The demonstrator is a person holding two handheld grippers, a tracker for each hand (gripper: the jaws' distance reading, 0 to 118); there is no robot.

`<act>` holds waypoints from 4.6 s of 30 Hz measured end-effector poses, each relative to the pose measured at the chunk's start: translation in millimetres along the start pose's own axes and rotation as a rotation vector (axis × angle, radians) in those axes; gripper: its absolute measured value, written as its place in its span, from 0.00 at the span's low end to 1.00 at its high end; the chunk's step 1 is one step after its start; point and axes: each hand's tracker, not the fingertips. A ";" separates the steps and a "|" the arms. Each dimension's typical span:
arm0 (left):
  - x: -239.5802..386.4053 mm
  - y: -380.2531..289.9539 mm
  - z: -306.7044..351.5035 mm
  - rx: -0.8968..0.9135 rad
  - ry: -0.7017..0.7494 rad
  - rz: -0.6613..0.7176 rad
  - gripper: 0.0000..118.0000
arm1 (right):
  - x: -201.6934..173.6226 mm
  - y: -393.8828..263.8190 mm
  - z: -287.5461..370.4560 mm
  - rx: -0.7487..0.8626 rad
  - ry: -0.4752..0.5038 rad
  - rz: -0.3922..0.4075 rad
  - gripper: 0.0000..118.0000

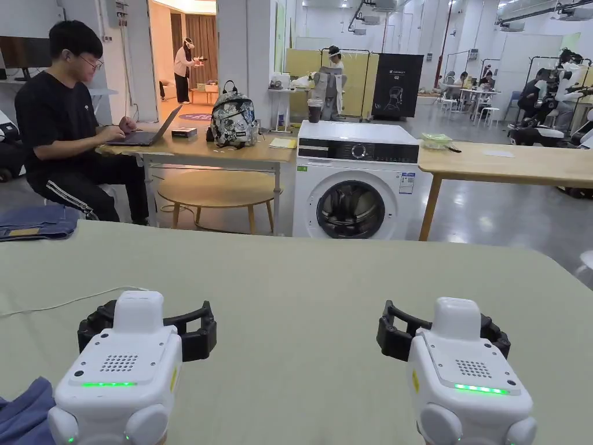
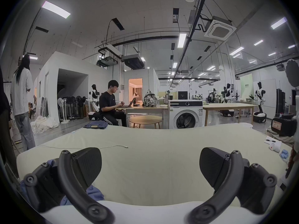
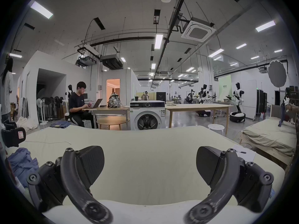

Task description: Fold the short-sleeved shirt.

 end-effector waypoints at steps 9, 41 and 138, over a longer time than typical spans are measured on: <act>-4.1 -1.7 -0.3 -0.026 0.011 0.007 1.00 | -3.4 -0.7 0.6 -0.027 -0.012 0.036 0.96; 2.5 23.7 16.7 -0.074 -0.048 -0.071 0.99 | -19.4 5.4 -5.0 -0.057 0.034 0.358 0.96; -346.9 -109.6 7.1 -0.967 0.191 0.175 0.30 | -151.3 -44.3 -3.2 -0.256 0.283 0.139 0.00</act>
